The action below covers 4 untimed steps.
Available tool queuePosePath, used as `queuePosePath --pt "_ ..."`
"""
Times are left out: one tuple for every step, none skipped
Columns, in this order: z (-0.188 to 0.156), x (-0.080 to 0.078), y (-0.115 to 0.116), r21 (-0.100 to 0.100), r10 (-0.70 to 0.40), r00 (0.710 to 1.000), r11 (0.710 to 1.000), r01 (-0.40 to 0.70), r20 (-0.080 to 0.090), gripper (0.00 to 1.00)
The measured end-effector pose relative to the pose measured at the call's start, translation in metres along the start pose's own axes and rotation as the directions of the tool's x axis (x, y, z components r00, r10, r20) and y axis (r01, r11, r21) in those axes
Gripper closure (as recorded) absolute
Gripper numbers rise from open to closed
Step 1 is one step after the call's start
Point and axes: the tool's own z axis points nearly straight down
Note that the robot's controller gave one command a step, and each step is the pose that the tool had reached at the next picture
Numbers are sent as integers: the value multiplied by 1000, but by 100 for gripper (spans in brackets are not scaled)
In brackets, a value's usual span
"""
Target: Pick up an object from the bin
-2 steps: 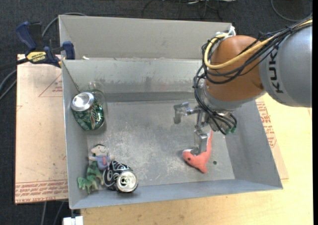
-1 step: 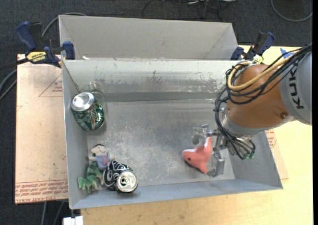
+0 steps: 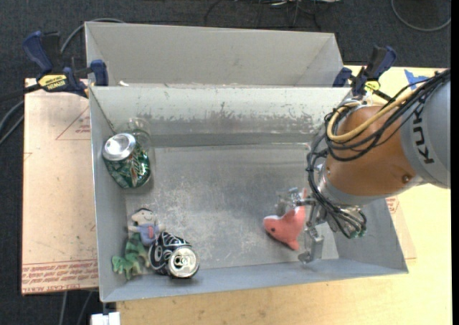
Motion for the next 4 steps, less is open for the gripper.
queuePosePath --pt "1 0 0 0 2 1000 1000 -2 -1 0" --pt "47 6 -51 1 -96 995 995 96 3 100" --pt "47 6 -51 1 -95 995 995 95 3 100" --pt "47 6 -51 1 -95 995 995 95 3 100"
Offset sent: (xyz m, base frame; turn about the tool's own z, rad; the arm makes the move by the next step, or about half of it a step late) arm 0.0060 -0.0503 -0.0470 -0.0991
